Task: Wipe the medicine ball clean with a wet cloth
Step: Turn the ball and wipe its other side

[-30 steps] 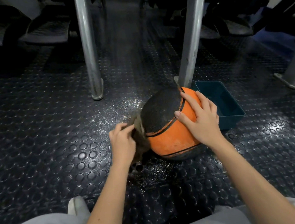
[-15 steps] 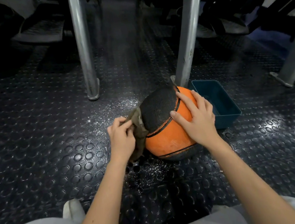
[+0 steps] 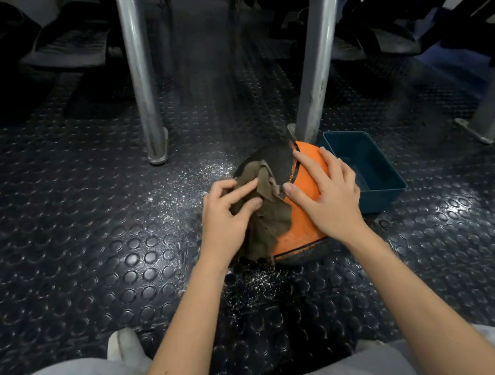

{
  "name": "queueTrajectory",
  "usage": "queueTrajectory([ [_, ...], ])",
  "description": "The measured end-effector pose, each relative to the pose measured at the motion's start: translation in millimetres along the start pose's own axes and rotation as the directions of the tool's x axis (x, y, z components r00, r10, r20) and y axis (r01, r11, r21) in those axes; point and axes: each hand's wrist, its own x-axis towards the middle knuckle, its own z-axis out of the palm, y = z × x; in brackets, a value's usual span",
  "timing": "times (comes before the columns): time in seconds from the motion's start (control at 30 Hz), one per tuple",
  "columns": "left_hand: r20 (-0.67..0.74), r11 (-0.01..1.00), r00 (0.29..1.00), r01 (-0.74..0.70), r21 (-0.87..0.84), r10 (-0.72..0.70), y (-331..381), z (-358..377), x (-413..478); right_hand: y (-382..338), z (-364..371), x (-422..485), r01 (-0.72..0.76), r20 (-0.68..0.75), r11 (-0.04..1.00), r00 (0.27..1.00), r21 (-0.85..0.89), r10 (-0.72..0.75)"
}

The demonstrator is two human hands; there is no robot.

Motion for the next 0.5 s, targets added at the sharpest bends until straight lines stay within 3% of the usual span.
queueTrajectory([
  [0.17,-0.097,0.956,0.971,0.233,0.179,-0.219,-24.3,-16.1,-0.3,7.8,-2.1,-2.0,-0.016,-0.008,0.998,1.0,0.061,0.016],
  [0.3,-0.168,0.998,0.985,0.044,-0.039,-0.05,13.1,-22.4,5.4,7.3,-5.4,1.0,-0.038,-0.005,0.996,0.999,0.084,0.038],
  [0.4,-0.156,0.965,0.983,-0.13,-0.226,0.096,43.1,-23.1,13.7,4.4,-5.6,0.9,-0.034,-0.008,0.997,0.999,0.069,0.034],
  [0.47,-0.012,0.985,0.985,-0.173,-0.028,0.172,40.7,-12.7,16.0,3.0,-3.7,0.8,-0.015,-0.014,0.999,1.0,0.043,0.016],
  [0.5,0.093,0.984,0.985,-0.152,0.097,0.143,31.9,-5.0,12.9,2.6,-3.1,0.5,-0.008,-0.017,1.0,1.0,0.028,0.008],
])
